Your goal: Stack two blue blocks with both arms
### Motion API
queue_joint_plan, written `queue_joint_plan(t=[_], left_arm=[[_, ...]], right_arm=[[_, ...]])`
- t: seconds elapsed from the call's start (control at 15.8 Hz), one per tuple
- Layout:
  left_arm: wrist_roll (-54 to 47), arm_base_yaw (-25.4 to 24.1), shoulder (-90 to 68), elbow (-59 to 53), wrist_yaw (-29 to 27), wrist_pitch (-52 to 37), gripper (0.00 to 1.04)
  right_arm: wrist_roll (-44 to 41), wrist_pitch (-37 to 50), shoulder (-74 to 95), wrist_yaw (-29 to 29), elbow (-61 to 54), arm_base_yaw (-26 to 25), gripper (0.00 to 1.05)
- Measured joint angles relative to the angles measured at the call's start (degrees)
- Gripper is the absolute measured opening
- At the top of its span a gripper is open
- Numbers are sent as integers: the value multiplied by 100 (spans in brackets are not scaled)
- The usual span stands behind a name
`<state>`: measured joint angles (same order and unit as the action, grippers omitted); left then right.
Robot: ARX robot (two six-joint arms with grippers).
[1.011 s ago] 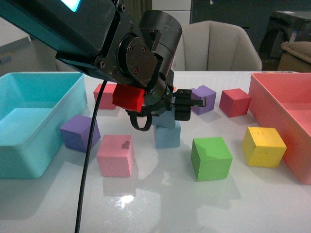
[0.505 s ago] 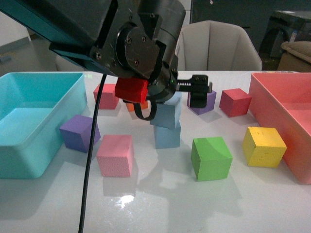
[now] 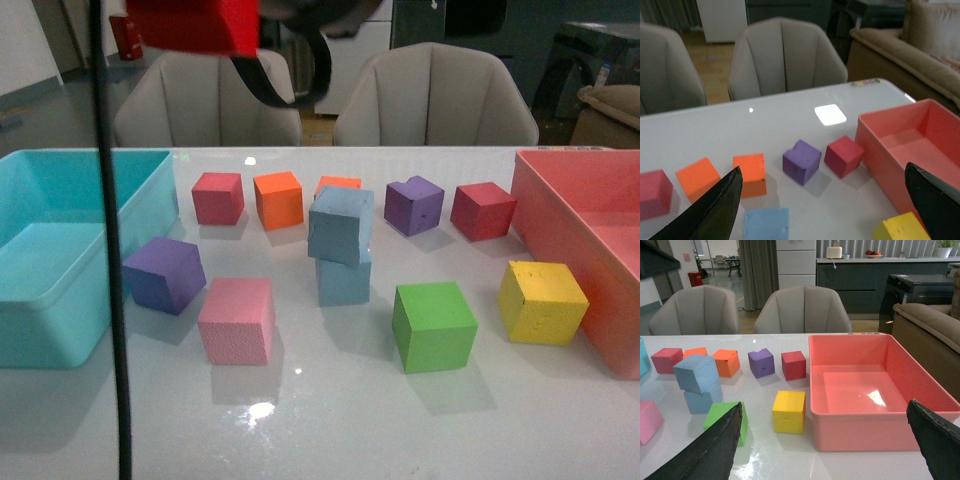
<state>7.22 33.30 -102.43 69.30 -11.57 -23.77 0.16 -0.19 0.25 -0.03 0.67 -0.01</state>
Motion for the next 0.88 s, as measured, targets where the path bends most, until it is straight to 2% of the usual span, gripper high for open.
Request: queue_joint_plan(t=[0.25,0.32,0.38,0.44,0.57,0.63,0.76,0.88], left_arm=[[-374,-13,1499,-1005,-299,-341,98],[-531,0,1980,-1335,-623,-260,96],[-612,-74,2671,-1937,-1445,-125,82],[-623,-343,3322,-2605,-1587,-173,71],[-621,-881,4159,-3449,-1451,-463,53],[-621,-1113,4546,-3945,-1193,-575,40],[-623,-1351,4828,-4524,-820,-629,24],[-625,-1773,5327,-5160,-424,-704,2]], right_arm=[[0,0,0,0,0,0,98],[0,-2,0,0,0,0,98],[0,-2,0,0,0,0,98],[0,-2,0,4,0,0,98],[0,0,0,2,0,0,98],[0,0,0,0,0,0,98],[0,0,0,0,0,0,98],[0,0,0,2,0,0,98]])
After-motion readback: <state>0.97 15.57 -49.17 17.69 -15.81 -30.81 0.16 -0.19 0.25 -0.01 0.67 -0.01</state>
